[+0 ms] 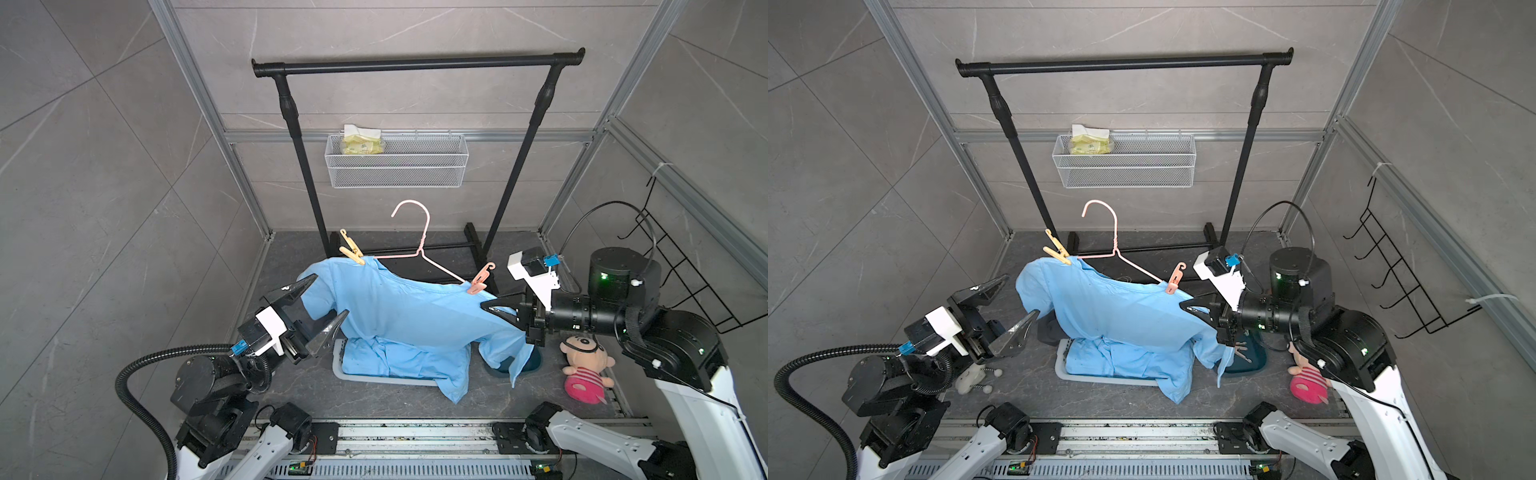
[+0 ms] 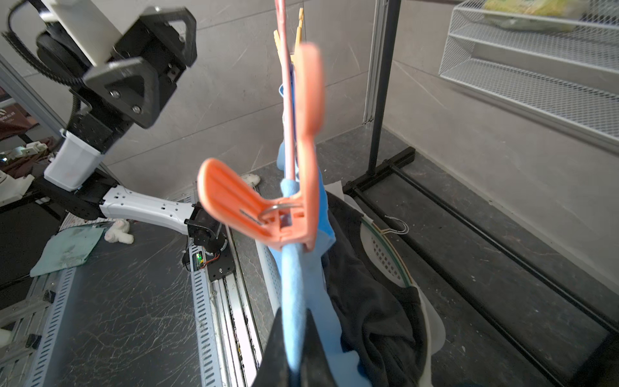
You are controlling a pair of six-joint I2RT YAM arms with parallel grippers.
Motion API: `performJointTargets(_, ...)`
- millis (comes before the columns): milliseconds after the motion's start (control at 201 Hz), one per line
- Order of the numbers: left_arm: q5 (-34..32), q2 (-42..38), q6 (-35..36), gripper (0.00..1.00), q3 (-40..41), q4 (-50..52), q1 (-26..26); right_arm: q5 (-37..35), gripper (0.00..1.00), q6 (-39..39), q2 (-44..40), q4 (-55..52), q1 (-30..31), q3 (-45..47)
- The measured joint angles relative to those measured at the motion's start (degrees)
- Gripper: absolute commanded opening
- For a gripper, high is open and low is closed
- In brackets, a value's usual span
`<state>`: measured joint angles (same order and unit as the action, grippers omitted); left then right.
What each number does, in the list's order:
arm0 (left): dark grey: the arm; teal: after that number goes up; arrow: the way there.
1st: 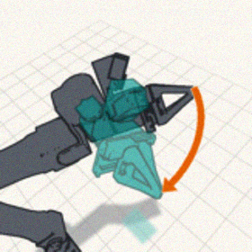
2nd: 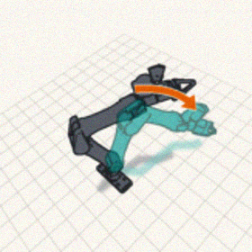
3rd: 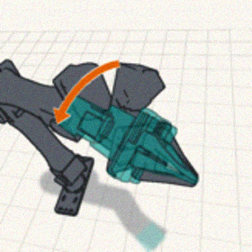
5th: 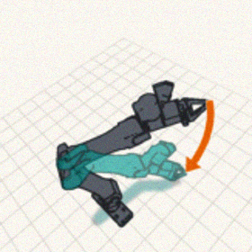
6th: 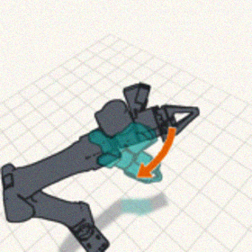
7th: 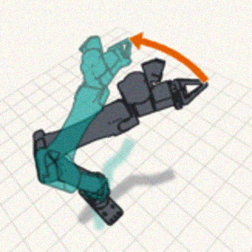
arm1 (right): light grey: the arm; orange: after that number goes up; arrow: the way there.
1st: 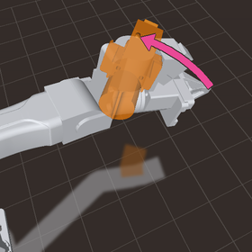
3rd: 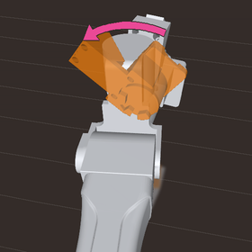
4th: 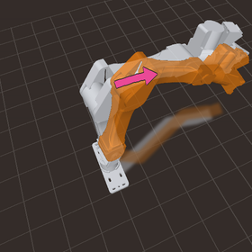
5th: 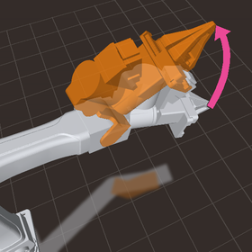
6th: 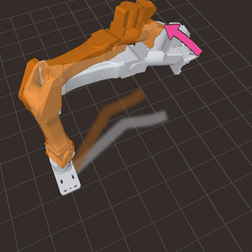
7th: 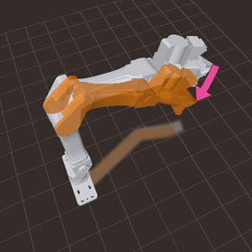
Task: Use clothespins to secure the t-shirt on both sides of the hanger
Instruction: Pick up the hanger from the basket.
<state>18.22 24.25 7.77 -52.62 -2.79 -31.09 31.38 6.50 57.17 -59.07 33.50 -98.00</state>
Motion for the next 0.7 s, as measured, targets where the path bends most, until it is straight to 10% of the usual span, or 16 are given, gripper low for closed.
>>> performJointTargets(697,-5.9,5.0,2.2,0.67,5.5,1.0,0.0,-12.5,0.0,-2.4,10.4,-3.3,0.0,-40.8)
